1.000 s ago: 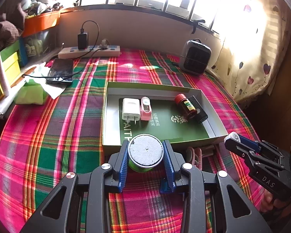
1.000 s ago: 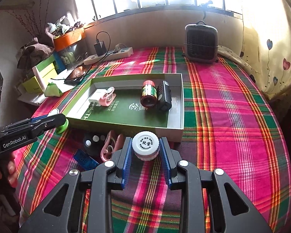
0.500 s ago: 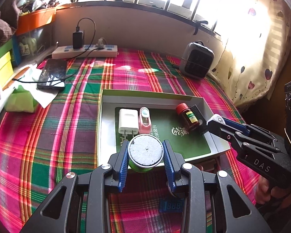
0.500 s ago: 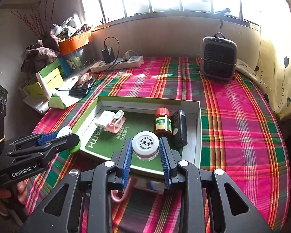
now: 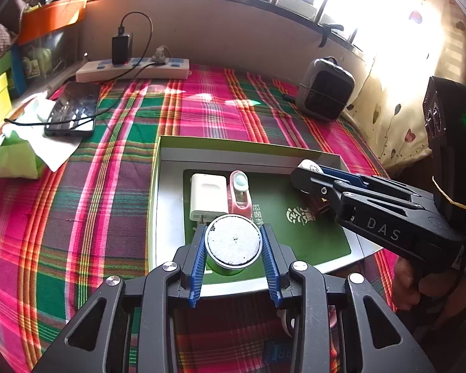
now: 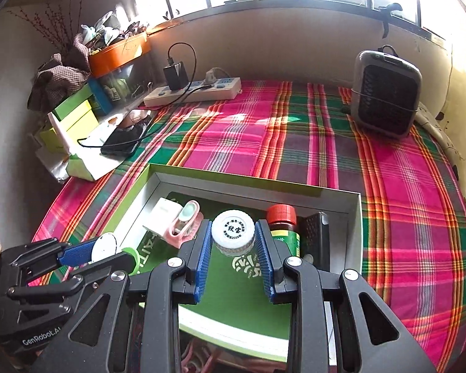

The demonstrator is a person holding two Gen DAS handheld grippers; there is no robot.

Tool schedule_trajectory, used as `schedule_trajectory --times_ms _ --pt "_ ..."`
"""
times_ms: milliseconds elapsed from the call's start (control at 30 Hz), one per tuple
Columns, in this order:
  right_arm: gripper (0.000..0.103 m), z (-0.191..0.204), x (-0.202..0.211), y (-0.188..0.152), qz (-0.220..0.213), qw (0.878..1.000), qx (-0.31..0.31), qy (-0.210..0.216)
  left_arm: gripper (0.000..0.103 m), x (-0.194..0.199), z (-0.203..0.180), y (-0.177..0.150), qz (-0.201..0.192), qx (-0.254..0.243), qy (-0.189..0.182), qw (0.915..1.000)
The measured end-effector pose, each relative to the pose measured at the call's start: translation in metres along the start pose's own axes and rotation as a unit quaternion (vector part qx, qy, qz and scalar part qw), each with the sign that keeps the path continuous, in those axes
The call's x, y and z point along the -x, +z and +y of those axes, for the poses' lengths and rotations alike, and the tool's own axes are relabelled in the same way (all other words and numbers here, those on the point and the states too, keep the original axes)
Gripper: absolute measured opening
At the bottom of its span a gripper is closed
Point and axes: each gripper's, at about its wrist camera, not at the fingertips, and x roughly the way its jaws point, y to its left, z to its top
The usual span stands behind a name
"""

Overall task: Organize rigid objects
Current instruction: 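Carry the round container with the left tool while the right tool carries the jar into the box, then lower and open the left tool releasing the container while the right tool releases the jar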

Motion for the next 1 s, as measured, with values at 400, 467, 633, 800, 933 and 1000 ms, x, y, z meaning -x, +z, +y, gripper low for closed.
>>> schedule_trajectory --times_ms 400,467,633,800,933,1000 --pt "0.030 -0.002 -0.037 0.013 0.033 0.999 -0.010 0.008 0.032 -0.016 0.004 0.003 0.014 0.002 -0.002 0.9999" --pt "0.030 -0.002 -0.042 0.014 0.037 0.999 -0.009 0.006 0.033 -0.016 0.005 0.003 0.013 0.002 -0.002 0.9999" --pt "0.030 -0.001 -0.051 0.016 0.045 0.999 -0.009 0.006 0.032 -0.020 0.006 0.004 0.016 0.001 0.001 0.9999" --pt "0.030 0.000 -0.058 0.016 0.052 0.999 -0.009 0.005 0.032 -0.021 0.007 0.004 0.016 0.002 0.001 0.9999" --pt "0.030 0.001 -0.062 0.016 0.054 0.999 -0.006 0.003 0.033 -0.022 0.008 0.004 0.015 0.003 0.000 0.9999" --pt "0.030 0.002 -0.063 0.016 0.054 0.999 -0.004 0.000 0.033 -0.023 0.008 0.004 0.017 0.003 0.002 0.9999"
